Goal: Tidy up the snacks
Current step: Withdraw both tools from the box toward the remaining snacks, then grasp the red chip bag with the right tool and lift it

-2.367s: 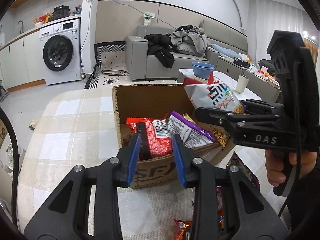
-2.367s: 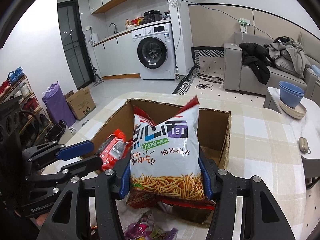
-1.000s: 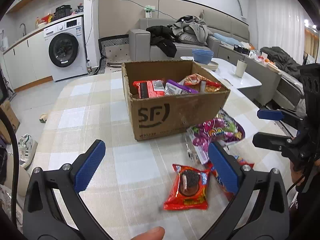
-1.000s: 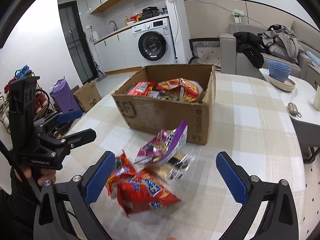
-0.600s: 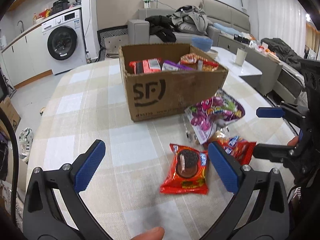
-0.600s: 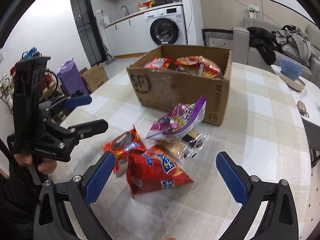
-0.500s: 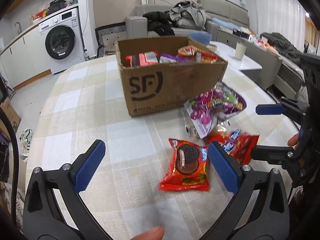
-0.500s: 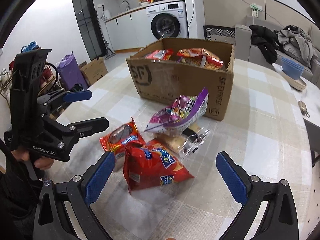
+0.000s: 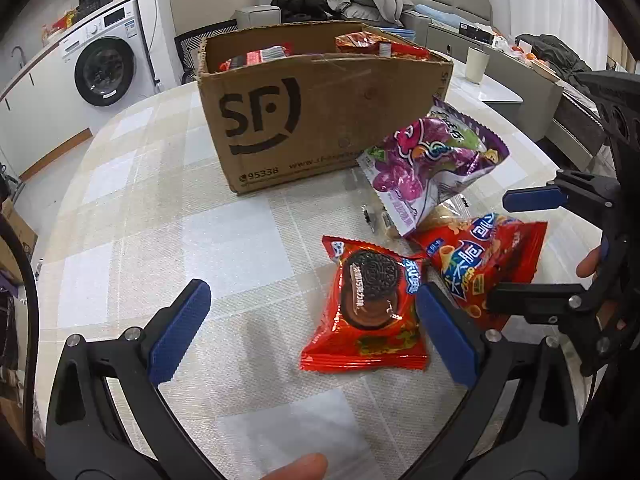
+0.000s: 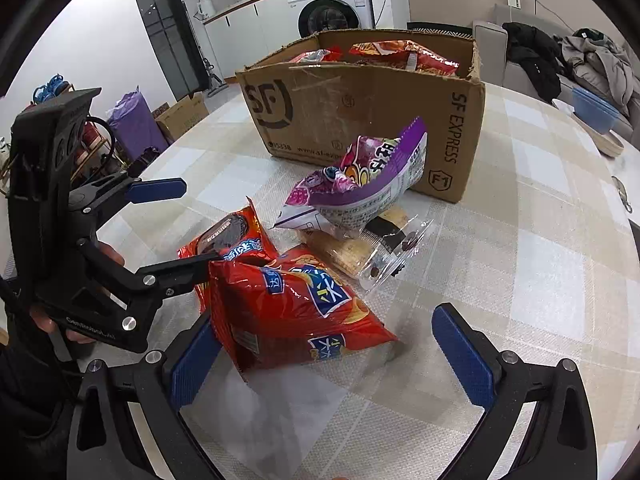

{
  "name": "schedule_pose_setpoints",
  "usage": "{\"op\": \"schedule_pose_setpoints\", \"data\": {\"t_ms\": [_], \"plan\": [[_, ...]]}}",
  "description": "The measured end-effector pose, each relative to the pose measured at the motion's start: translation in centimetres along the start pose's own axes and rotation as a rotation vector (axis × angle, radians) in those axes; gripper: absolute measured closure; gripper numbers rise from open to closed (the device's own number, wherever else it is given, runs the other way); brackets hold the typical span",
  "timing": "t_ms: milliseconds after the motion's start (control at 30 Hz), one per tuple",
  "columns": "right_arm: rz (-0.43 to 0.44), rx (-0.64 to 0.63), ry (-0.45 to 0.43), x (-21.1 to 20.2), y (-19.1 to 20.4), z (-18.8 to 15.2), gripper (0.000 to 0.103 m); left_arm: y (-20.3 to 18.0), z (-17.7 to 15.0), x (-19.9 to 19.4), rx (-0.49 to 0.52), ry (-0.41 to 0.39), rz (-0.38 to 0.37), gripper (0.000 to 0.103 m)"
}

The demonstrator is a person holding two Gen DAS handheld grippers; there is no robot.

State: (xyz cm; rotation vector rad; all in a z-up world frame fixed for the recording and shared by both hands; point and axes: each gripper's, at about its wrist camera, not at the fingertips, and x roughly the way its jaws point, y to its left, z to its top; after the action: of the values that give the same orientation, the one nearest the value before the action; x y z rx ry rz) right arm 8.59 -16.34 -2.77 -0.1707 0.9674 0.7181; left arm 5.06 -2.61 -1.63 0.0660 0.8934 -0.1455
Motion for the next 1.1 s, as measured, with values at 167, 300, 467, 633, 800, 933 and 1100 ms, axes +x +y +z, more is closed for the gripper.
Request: {"op": "schedule_pose_setpoints", "data": {"t_ms": [167, 300, 467, 633, 800, 933, 1100], "plan": [[-0.031, -0.011, 0.033, 0.9, 0.6, 0.0, 0.0, 0.2, -0.2, 1.2, 0.008, 0.011, -0.035, 0.001], [-0.051, -0.02, 0.075, 2.0, 0.9, -0.1, 0.001, 0.5, -0.1, 2.0, -0.004, 0.027, -0.059, 0.001], [-0.078, -0.074, 0.079, 2.3, 1.5, -0.4, 0.001, 0.1, -0.1, 3.3, 0.014, 0.051, -0.058, 0.001], [-0.102, -0.115, 0.082, 2.8, 2.0, -0.8, 0.001, -0.5, -0.3, 4.2, 0.046, 0.062, -0.048, 0.001], [-0.097, -0.127, 0.076, 2.9, 2.0, -1.1, 0.001, -1.0, -0.2, 4.9, 0.064, 0.066, -0.03, 0.001], [-0.094, -0.132, 0.073, 2.4, 1.4, -1.4, 0.001, -0.6, -0.3, 4.9, 0.056, 0.063, -0.029, 0.001], [-0.107, -0.107, 0.053, 1.9, 0.2, -1.5, 0.002, -0.2, -0.9, 4.7, 0.013, 0.073, -0.041, 0.001]]}}
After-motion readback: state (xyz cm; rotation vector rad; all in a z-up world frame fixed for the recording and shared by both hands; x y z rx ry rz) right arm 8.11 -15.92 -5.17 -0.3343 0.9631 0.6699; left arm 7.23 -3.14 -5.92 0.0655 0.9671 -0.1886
